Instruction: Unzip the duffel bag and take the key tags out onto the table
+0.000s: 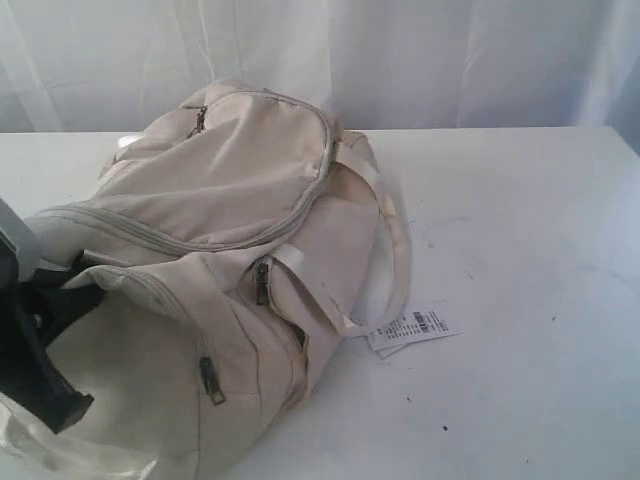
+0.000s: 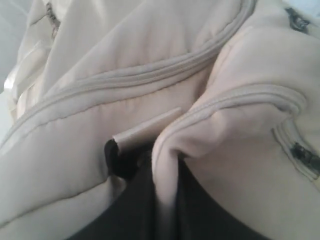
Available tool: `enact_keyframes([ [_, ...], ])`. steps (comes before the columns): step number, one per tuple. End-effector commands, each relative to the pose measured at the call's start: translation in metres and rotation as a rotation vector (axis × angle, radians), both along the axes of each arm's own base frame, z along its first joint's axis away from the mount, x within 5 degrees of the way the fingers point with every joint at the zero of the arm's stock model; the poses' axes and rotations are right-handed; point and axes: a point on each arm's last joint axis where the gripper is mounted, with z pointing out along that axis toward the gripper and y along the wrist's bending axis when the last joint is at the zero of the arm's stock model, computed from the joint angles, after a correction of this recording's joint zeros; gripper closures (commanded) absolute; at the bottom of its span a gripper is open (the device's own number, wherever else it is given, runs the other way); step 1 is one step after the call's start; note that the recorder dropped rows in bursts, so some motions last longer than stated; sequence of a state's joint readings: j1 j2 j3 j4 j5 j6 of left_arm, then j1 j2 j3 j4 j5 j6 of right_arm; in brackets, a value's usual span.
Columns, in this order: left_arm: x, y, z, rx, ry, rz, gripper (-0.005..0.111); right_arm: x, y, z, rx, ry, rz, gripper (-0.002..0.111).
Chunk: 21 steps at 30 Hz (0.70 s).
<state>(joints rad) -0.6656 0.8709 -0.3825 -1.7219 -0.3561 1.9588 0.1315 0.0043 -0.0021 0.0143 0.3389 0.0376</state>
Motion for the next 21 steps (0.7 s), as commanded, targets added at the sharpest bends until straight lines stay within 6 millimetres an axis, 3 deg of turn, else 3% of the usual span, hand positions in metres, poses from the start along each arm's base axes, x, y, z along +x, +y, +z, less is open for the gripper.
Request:
enact_keyframes([
  [1,-0.009,-0.008,0.006,-0.046,-0.036,-0.146,0.106,0.001,0.000,0.003,-0.004,-0.048,-0.001,0.108],
  [5,-0.017,-0.026,0.013,-0.187,0.011,-0.310,0.106,0.003,0.000,0.016,0.039,-0.187,-0.005,0.108],
  [8,0.001,-0.048,0.016,-0.294,0.157,-0.303,0.106,0.002,0.000,0.030,0.184,-0.319,-0.015,0.108],
  [14,0.032,-0.094,0.009,-0.385,0.347,-0.423,0.101,0.001,0.000,0.039,0.401,-0.380,-0.016,0.108],
  [17,0.046,-0.115,0.014,-0.460,0.412,-0.478,0.089,0.001,0.000,0.042,0.443,-0.412,-0.011,0.108],
  [21,0.058,-0.130,0.029,-0.539,0.439,-0.515,0.060,-0.001,-0.001,0.048,0.513,-0.463,0.002,0.108],
])
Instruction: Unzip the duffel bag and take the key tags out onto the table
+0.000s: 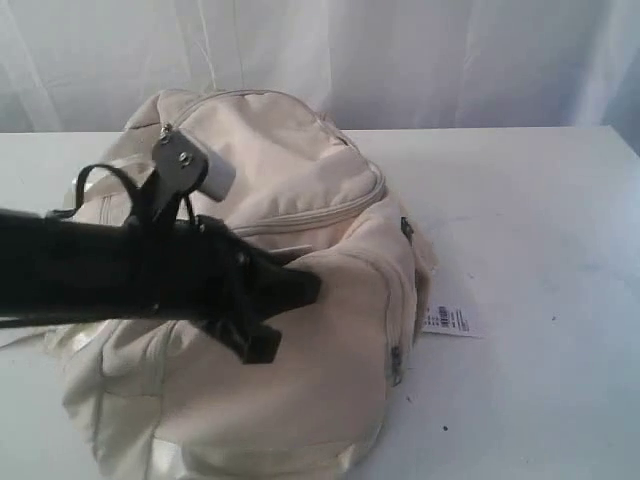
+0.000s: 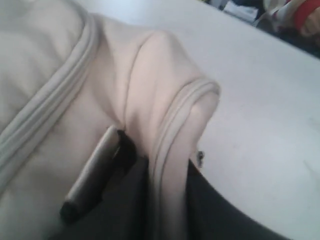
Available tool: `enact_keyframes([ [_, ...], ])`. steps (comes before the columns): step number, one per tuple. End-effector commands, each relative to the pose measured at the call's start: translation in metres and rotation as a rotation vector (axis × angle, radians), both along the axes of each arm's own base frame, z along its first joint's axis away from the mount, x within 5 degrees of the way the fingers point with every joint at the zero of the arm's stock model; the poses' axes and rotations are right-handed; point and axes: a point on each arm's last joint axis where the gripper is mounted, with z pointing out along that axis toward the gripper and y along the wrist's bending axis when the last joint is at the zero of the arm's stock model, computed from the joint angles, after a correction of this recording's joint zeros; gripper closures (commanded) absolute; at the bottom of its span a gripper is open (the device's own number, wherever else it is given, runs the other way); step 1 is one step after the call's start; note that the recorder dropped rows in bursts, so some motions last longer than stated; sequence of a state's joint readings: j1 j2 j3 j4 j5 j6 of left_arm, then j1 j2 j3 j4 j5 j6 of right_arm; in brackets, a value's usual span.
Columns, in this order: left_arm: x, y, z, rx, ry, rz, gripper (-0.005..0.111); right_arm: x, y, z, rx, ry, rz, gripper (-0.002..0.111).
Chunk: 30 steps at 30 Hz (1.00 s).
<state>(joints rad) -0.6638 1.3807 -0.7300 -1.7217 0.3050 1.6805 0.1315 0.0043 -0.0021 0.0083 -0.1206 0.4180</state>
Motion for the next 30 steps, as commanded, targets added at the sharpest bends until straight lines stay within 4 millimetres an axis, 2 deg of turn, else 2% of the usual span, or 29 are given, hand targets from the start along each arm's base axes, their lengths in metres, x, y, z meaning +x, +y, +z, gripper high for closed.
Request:
enact_keyframes([
  [1,0.006,-0.018,0.023,-0.144,0.069,-0.073,0.051,-0.002,0.000,0.007,0.114,-0.073,0.027,0.108],
  [4,0.001,-0.018,0.032,-0.116,0.095,-0.121,0.038,-0.002,0.000,0.007,0.251,-0.057,0.063,0.108],
  [11,-0.018,-0.002,0.065,0.041,0.090,-0.185,0.037,-0.002,0.000,0.006,0.406,-0.021,0.100,0.108],
  [14,-0.032,0.019,0.082,0.193,0.078,-0.165,0.038,0.000,0.000,-0.001,0.505,0.070,0.114,0.108],
  [16,-0.037,0.044,0.091,0.328,0.050,-0.070,0.044,0.000,0.002,-0.008,0.525,0.195,0.108,0.108],
  [18,-0.039,0.071,0.096,0.466,0.003,0.054,0.058,-0.002,0.003,-0.005,0.437,0.274,0.116,0.108],
  [20,-0.044,0.101,0.099,0.588,-0.020,0.193,0.078,-0.005,0.005,0.004,0.296,0.302,0.142,0.108],
  [23,-0.054,0.124,0.099,0.615,-0.047,0.348,0.106,0.002,0.012,0.017,0.117,0.428,0.185,0.108],
  [26,-0.064,0.133,0.095,0.614,-0.074,0.370,0.107,0.020,0.026,0.032,-0.104,0.637,0.266,0.108],
  [30,-0.066,0.134,0.077,0.641,-0.044,0.363,0.107,0.054,0.064,0.048,-0.272,0.924,0.523,0.108],
])
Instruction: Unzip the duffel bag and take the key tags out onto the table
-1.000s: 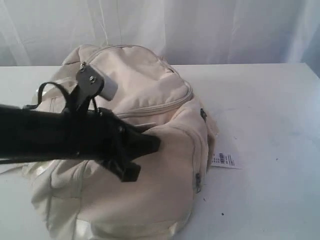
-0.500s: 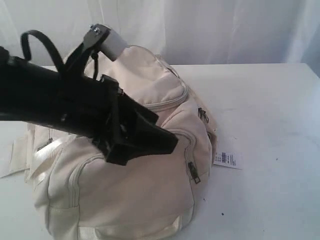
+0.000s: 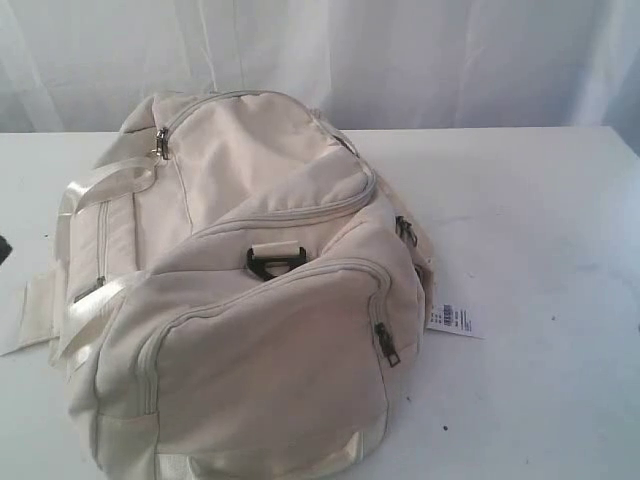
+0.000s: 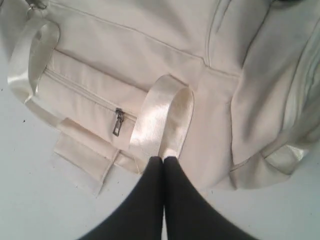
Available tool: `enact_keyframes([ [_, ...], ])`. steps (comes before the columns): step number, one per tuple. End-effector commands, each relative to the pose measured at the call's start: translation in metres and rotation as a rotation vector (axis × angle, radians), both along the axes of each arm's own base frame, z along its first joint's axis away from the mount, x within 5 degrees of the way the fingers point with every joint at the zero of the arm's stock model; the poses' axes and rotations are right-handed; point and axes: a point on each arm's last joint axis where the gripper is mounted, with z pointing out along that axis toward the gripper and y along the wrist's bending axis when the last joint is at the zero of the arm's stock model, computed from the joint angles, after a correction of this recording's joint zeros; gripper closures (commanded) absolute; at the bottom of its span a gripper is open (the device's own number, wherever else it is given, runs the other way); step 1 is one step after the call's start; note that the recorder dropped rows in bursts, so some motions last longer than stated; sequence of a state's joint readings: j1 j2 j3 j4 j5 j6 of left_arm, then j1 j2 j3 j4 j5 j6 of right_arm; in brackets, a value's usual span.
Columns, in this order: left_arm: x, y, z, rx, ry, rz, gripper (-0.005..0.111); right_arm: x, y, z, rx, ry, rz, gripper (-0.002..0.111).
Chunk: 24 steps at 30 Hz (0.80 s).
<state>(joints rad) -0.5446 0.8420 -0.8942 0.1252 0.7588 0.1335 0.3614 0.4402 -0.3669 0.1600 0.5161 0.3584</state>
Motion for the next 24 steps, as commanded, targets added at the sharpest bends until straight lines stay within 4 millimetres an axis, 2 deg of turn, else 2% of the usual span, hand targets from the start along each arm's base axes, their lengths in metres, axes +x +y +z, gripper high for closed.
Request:
enact_keyframes([
  [1,-0.003,0.003,-0.021,0.009,0.036,0.029,0.107,0.035,0.044,0.017,-0.113,0.260,0.355,0.108],
  [3,-0.001,0.002,-0.032,0.000,0.040,0.037,0.107,0.048,0.066,0.025,-0.093,0.321,0.486,0.108],
  [6,0.000,0.001,-0.048,-0.016,0.040,0.047,0.107,0.065,0.095,0.033,-0.097,0.364,0.580,0.108],
  [8,-0.001,0.000,-0.051,-0.017,0.038,0.036,0.107,0.071,0.111,0.039,-0.076,0.367,0.592,0.108],
  [11,-0.002,-0.002,-0.051,-0.018,0.036,0.020,0.107,0.080,0.133,0.047,0.064,0.372,0.536,0.108],
  [14,-0.003,-0.004,-0.051,-0.018,0.036,0.007,0.107,0.088,0.149,0.052,0.161,0.357,0.529,0.105],
  [17,-0.003,-0.004,-0.051,-0.018,0.036,0.004,0.107,0.095,0.154,0.049,0.164,0.362,0.525,0.087],
  [21,-0.003,-0.004,-0.051,-0.018,0.036,0.004,0.107,0.098,0.161,0.036,0.230,0.496,0.483,0.047],
  [24,-0.003,-0.004,-0.051,-0.018,0.036,0.004,0.107,0.102,0.167,0.028,0.259,0.548,0.458,0.033],
])
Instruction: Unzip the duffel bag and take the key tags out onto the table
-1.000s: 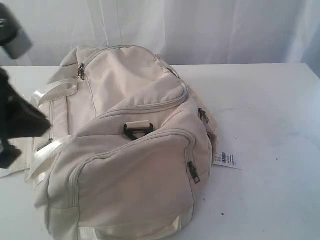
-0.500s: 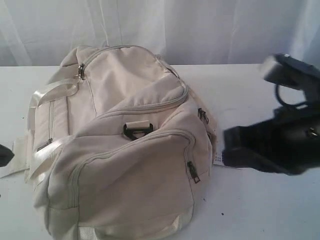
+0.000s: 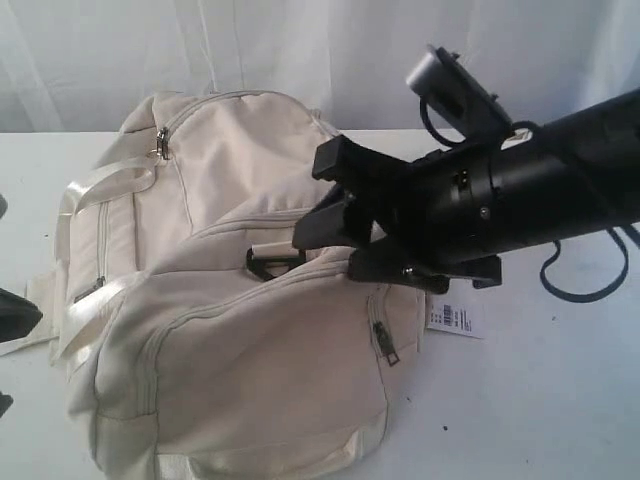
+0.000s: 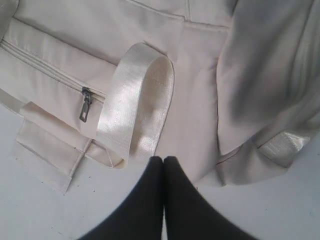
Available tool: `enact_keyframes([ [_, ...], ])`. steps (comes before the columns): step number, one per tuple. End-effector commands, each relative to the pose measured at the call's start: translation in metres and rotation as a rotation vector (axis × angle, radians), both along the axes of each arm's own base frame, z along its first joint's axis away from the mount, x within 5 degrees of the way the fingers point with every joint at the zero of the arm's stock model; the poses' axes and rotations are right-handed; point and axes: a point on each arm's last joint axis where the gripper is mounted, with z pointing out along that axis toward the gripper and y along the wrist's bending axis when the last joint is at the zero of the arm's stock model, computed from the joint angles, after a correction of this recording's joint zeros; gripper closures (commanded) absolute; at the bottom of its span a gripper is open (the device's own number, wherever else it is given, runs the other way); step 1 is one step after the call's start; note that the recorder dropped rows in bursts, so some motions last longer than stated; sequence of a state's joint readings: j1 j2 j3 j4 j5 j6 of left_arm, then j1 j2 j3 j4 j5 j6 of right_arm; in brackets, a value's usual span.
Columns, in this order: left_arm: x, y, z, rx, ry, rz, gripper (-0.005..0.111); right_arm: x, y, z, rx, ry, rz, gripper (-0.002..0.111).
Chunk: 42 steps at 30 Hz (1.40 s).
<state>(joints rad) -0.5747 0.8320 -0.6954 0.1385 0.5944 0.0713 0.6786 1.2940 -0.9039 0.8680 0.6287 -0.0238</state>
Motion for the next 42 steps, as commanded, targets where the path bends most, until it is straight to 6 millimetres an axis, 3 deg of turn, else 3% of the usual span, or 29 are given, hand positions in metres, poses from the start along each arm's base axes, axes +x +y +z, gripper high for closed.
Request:
enact_keyframes([
  [1,-0.002,0.000,-0.001,-0.006,0.003,-0.003,0.107,0.005,0.009,-0.011,0.021,0.096,-0.034,0.033],
  [9,-0.002,0.000,-0.001,-0.006,0.003,-0.003,0.107,0.010,0.019,-0.036,-0.021,0.254,-0.042,0.034],
  [15,-0.002,0.000,-0.001,-0.009,0.003,-0.002,0.107,0.011,0.023,-0.052,-0.066,0.337,-0.012,0.043],
  [18,-0.002,-0.001,-0.001,-0.011,0.004,-0.002,0.107,0.010,0.024,-0.052,-0.055,0.407,-0.040,0.043],
  [21,-0.002,-0.001,-0.001,-0.013,0.006,-0.002,0.107,0.015,0.022,-0.041,0.048,0.502,-0.173,0.043],
  [26,-0.002,-0.001,-0.001,-0.013,0.006,-0.002,0.107,0.040,0.016,-0.037,0.053,0.200,-0.302,0.043],
  [33,-0.002,-0.001,-0.001,-0.013,0.006,-0.002,0.107,0.062,0.010,-0.031,0.099,0.015,-0.470,0.043],
  [39,-0.002,-0.001,-0.001,-0.013,0.006,-0.002,0.107,0.059,0.009,-0.027,0.111,0.021,-0.463,0.043],
  [42,-0.002,-0.001,-0.001,-0.013,0.006,-0.002,0.107,0.041,0.010,-0.020,0.115,0.146,-0.371,0.043],
])
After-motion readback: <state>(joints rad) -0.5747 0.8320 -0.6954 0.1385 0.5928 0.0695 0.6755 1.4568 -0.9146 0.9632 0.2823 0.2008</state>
